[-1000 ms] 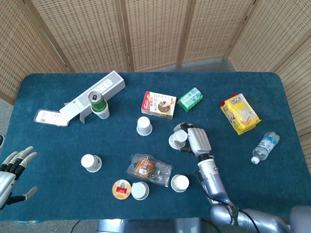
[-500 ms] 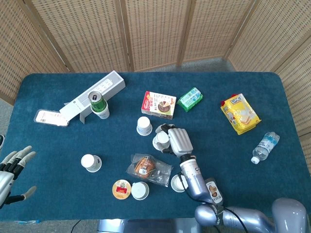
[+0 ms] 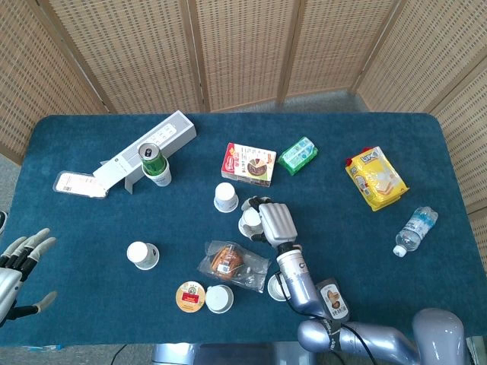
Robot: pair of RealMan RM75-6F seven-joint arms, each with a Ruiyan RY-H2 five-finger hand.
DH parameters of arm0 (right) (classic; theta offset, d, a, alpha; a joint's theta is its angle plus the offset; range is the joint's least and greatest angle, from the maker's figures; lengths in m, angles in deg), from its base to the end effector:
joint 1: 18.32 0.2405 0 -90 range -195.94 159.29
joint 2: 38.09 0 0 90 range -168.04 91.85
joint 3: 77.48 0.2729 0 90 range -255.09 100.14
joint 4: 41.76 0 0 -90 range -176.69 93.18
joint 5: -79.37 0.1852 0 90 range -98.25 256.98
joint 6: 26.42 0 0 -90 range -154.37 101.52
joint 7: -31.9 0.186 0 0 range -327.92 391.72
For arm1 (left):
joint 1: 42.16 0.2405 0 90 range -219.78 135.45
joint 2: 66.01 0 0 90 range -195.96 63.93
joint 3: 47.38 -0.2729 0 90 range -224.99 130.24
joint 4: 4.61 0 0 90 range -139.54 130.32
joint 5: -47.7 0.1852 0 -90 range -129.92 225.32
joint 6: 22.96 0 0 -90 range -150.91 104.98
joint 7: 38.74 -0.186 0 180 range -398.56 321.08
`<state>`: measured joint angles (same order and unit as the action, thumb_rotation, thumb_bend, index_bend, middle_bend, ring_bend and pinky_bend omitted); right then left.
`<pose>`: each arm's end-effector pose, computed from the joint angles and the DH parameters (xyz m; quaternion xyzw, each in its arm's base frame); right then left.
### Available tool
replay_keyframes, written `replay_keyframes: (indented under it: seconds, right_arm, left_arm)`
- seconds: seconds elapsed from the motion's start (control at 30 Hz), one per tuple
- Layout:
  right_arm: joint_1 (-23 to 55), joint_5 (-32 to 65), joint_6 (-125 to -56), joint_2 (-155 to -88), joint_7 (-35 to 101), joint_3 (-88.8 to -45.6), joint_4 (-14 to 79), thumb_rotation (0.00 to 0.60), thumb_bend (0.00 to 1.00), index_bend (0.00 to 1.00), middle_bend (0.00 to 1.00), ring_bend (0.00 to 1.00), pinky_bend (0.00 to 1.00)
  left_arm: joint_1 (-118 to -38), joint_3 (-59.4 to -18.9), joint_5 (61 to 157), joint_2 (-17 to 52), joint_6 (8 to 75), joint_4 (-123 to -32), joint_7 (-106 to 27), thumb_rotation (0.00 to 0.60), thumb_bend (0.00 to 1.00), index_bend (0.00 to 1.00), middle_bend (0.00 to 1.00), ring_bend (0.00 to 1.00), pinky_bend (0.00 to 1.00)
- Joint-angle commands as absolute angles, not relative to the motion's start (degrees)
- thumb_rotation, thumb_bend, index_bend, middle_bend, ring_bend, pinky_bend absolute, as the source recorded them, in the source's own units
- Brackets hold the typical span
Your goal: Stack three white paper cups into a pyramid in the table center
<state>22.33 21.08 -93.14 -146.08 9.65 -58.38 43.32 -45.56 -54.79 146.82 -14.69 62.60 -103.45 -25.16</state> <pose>-0.0905 -0.3666 -0.0578 0.6125 -0.4910 0.4797 0.3920 -0.2908 0.1743 0.2061 -0.6477 -0.4502 -0.3897 0.4752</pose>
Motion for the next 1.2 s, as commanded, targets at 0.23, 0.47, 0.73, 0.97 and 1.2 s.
replay_keyframes:
  seconds: [0.23,0.47,0.73,0.97,1.2]
  right_arm:
    - [22.38,21.05,-93.89,-147.44,10.55,-58.15,42.41,0.6,0.31,0.36,0.41,0.31,0.51]
    - [21.69,20.26,-93.12,-146.9,13.41,-58.59,43.54,0.6,0.14,0.23,0.28,0.21,0.51]
    - [20.1,16.29,-94.37,-144.14,16.82,-59.53,45.69,0.6,0.09,0.2,0.24,0.18,0.51]
    - [17.05,11.06,-98.72,-139.77,21.66,-59.64,46.7,0.6,0.09,0.24,0.24,0.18,0.42]
    - [13.44,6.68,-102.0,-134.71,29.79,-60.03,43.89,0.6,0.09,0.25,0.24,0.18,0.38]
  left_arm:
    - [-45.57,-54.83,146.83,-14.56,62.5,-103.5,-25.46,0.6,0.31,0.0,0.0,0.0,0.0]
    - [-45.58,-54.89,146.95,-14.59,62.5,-103.44,-25.35,0.6,0.31,0.0,0.0,0.0,0.0]
    - [-45.44,-54.8,146.87,-14.9,63.09,-103.22,-24.26,0.6,0.31,0.0,0.0,0.0,0.0]
    - [-45.41,-54.96,147.29,-14.86,63.16,-103.21,-24.27,0.6,0.31,0.0,0.0,0.0,0.0]
    - [-45.51,-54.72,146.66,-14.61,62.77,-103.16,-24.79,0.6,0.31,0.0,0.0,0.0,0.0]
